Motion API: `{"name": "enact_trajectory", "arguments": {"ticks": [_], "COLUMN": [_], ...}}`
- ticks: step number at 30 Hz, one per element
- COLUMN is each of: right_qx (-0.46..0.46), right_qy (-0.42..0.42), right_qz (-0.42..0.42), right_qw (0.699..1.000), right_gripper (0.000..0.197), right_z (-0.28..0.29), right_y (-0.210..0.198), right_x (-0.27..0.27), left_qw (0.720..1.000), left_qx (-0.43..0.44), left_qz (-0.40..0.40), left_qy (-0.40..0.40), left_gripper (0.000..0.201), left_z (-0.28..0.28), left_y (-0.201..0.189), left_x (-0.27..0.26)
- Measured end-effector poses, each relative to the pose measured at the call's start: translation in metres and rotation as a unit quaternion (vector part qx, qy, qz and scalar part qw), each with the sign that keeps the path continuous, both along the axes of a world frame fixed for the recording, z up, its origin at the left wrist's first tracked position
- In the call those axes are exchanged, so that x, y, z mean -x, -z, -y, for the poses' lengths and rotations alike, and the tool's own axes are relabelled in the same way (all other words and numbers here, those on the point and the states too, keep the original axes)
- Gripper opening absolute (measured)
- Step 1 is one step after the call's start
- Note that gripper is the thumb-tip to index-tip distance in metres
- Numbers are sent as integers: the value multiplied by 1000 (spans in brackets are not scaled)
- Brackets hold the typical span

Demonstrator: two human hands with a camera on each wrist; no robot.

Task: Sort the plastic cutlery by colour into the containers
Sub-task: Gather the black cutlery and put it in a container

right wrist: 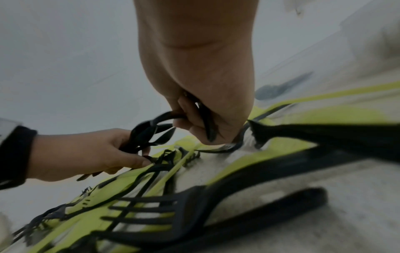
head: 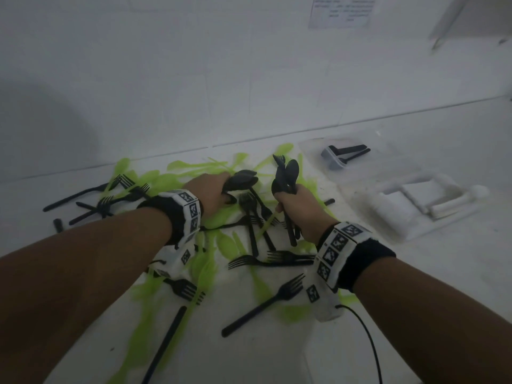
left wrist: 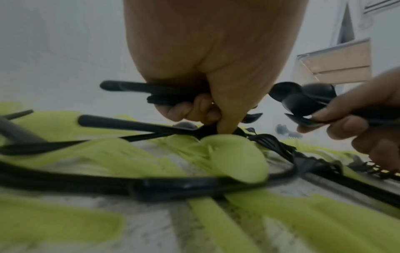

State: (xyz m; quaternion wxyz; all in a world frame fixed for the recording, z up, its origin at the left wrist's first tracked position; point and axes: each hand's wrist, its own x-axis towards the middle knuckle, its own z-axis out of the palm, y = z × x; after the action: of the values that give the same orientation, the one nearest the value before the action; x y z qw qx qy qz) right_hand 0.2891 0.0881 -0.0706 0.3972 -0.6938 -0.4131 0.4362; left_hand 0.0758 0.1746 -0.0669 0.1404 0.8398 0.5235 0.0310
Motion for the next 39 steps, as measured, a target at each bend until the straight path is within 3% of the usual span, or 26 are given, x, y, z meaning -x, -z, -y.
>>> {"name": "enact_trajectory", "arguments": {"ticks": [5,12,17,22,26,29,33,36,39], "right_qx": [-1,-28,-55,-76,-80,-83,-55,-43,-46], "right_qy": [-2,-19,-60,-131,-205,-242,-294,-315,-346], "right_qz": [-2,-8,3,32,62,167,326,361,366], "right_qw": [1000,999,997,988,974,952,897,877,863], "right_gripper": [25,15,6,19,35,36,27,15,18], "right_z": [-5,-16,-25,-28,-24,-26,-34,-37,-36], "right_y": [2,2,2,-7,-1,7,12,8,6], "right_x": [-5,21,59,100,136,156,162,166,169], "left_qw": [996,971,933,901,902,898,906,914,913], "left_qx": [-73,-116,-86,-51,-2,48,28,5,11], "left_qz": [56,202,334,386,376,373,345,313,326], "left_qy": [-14,-45,-98,-191,-213,-228,-245,-258,-247], "left_gripper": [22,11,15,15,17,21,15,21,23], "left_z": [4,24,43,67,99,121,138,147,152], "left_y": [-12,-49,-61,-57,-49,-40,-22,-18,-20], "left_x": [11,48,72,110,151,181,210,216,211]}}
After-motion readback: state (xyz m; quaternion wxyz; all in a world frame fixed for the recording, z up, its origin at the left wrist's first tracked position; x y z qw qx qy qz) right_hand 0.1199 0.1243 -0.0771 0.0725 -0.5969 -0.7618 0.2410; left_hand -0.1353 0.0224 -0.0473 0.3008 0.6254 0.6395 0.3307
